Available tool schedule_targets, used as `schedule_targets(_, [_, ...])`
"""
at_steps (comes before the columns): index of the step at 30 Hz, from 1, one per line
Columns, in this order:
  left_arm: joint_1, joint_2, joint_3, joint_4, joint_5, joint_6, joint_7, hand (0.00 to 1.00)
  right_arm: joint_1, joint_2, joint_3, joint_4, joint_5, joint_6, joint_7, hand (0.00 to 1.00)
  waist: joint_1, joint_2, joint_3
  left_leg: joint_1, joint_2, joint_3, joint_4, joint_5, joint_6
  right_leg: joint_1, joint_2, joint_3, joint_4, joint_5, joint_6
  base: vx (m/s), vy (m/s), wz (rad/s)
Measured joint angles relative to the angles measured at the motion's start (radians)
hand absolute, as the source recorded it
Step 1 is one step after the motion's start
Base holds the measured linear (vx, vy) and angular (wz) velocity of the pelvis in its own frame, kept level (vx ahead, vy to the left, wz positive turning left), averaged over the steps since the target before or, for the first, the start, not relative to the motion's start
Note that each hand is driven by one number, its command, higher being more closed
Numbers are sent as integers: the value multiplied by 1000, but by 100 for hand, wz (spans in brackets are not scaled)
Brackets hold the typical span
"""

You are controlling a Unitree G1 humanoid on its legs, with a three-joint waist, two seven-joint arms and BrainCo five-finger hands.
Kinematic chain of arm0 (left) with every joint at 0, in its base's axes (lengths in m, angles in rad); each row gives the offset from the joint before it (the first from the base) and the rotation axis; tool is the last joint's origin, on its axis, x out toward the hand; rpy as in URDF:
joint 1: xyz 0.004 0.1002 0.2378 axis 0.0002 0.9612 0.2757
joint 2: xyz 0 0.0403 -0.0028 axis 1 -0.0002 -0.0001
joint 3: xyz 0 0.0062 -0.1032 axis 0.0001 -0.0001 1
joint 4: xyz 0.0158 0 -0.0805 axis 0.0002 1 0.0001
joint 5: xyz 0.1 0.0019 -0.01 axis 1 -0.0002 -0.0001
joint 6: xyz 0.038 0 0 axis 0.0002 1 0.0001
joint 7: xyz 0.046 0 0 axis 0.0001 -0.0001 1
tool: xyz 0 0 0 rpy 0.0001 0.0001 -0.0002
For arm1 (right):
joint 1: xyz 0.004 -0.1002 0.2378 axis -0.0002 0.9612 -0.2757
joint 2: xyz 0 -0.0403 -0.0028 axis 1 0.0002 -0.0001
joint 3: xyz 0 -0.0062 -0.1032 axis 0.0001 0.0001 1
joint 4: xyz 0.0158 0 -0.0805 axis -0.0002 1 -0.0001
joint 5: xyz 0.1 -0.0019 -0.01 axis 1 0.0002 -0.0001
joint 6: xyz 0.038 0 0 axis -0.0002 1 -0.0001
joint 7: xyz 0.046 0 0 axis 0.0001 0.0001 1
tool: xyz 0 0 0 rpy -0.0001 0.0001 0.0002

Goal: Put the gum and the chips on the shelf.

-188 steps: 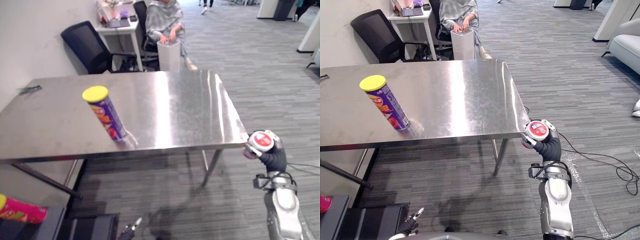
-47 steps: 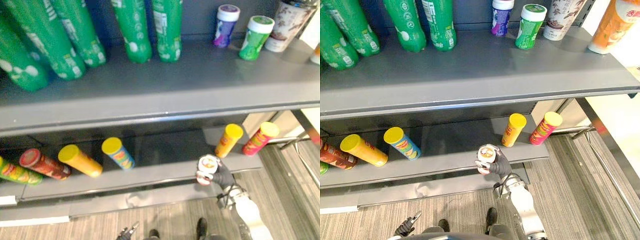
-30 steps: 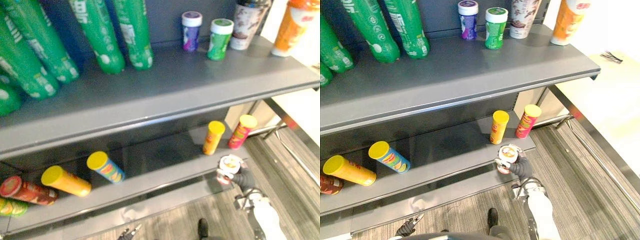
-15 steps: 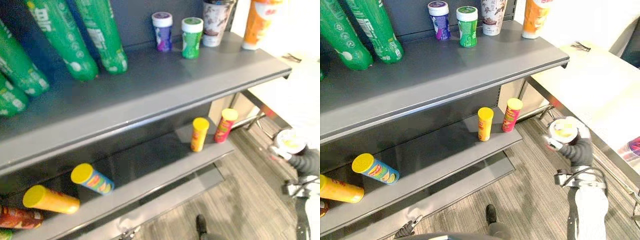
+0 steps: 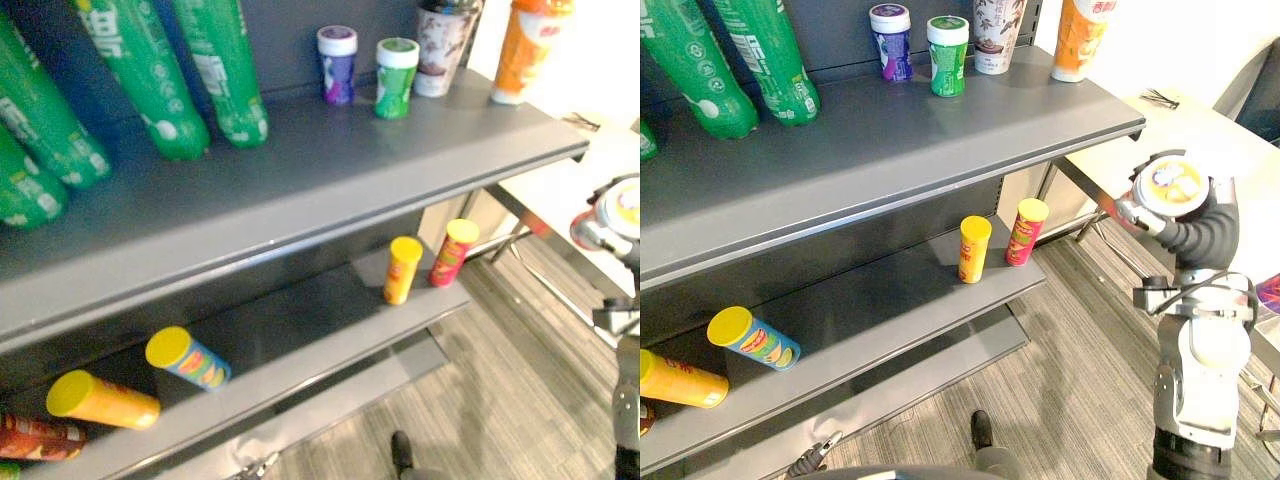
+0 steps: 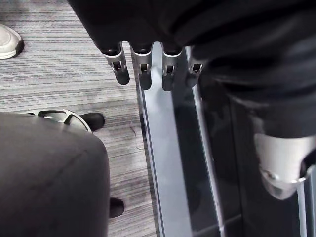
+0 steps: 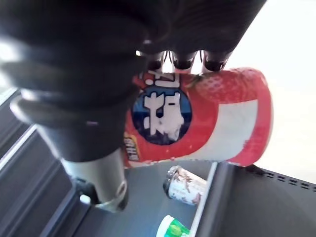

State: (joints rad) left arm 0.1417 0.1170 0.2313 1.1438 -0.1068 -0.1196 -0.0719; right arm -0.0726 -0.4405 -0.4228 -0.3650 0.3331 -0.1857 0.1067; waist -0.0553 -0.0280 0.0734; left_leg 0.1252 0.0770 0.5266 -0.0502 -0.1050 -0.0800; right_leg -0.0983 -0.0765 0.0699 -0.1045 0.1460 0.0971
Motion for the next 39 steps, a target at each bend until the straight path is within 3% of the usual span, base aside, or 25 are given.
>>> schedule_targets(4, [3, 3, -7, -2, 0, 2, -1, 0, -136, -79, 47, 89, 9, 0, -31, 100, 2, -8, -5, 1, -4, -12, -1, 1, 2, 6, -6, -9, 0, 0, 0, -37, -17, 8])
schedule_targets(14, [5, 8, -39, -10, -8, 15, 4, 0, -331, -134, 237, 211, 64, 5, -38, 100, 7, -6, -7, 5, -11, -27, -12, 13, 13, 14, -13, -21, 0, 1, 2, -54, -29, 5])
schedule_targets(20, [2, 10, -50, -11, -9, 21, 8, 0, -375, -131, 322, 253, 110, 17, -38, 100, 18, -5, -8, 8, -15, -31, -17, 17, 14, 15, -15, -24, 0, 2, 2, -39, -25, 2])
schedule_targets(23, [-1, 11, -65, -12, -9, 22, 9, 0, -391, -131, 358, 278, 125, 44, -36, 100, 29, -4, -9, 9, -15, -31, -17, 17, 14, 16, -15, -24, 0, 2, 2, -34, -33, 0])
schedule_targets(32, [-1, 17, -78, -12, -9, 36, 9, 0, -462, -131, 448, 306, 224, 82, -29, 100, 31, -5, -10, 10, -14, -33, -16, 17, 14, 18, -15, -27, 0, 2, 2, -32, -28, 1])
schedule_targets(39, [-2, 18, -79, -11, -9, 43, 9, 0, -555, -135, 535, 373, 237, 95, -23, 100, 33, -6, -10, 13, -15, -37, -16, 18, 15, 23, -17, -31, 0, 2, 2, -5, -5, 0])
